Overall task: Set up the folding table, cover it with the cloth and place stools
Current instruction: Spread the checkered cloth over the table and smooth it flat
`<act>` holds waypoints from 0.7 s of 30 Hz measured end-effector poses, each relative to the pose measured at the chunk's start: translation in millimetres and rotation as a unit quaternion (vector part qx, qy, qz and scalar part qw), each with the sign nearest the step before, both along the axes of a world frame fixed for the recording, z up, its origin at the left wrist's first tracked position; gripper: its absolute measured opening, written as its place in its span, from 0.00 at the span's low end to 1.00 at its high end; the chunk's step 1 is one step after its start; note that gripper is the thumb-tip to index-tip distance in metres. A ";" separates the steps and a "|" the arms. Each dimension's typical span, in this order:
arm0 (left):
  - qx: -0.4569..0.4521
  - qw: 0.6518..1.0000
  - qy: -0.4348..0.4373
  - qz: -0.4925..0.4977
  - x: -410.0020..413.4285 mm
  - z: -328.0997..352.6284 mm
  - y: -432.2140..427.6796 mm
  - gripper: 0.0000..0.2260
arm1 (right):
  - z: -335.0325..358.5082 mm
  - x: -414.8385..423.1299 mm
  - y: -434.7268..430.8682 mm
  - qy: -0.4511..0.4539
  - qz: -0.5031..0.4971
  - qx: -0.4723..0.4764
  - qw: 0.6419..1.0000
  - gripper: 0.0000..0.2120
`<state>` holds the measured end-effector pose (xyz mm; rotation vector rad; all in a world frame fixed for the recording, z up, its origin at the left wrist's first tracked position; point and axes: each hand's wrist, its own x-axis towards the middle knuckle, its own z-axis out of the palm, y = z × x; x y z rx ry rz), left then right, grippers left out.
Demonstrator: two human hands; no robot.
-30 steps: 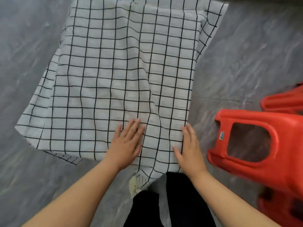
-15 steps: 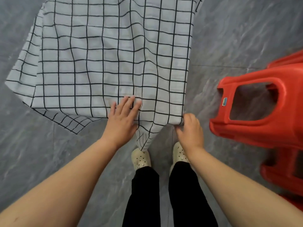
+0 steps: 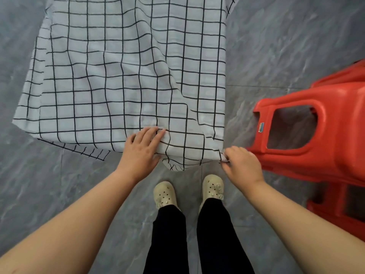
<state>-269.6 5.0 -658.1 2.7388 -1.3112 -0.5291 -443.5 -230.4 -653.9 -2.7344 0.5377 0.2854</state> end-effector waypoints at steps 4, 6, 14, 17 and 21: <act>-0.011 1.000 -0.003 0.004 -11.5 -6.4 11.5 0.41 | -8.1 -11.1 -4.5 0.125 0.010 -0.002 0.992 0.12; -0.001 1.000 -0.010 0.018 -13.1 -10.0 24.8 0.44 | -12.5 -10.8 -5.9 0.155 -0.036 0.025 0.987 0.08; 0.022 0.998 -0.005 0.058 16.8 -5.7 55.8 0.45 | 11.0 21.9 30.4 -0.029 -0.016 0.086 0.996 0.35; -0.006 0.997 0.003 0.072 32.5 -1.6 60.1 0.43 | 21.2 61.8 54.6 -0.027 0.079 0.091 0.992 0.30; 0.030 0.987 0.002 0.159 52.4 2.9 85.2 0.40 | 26.7 115.9 86.8 0.016 0.190 0.037 0.981 0.31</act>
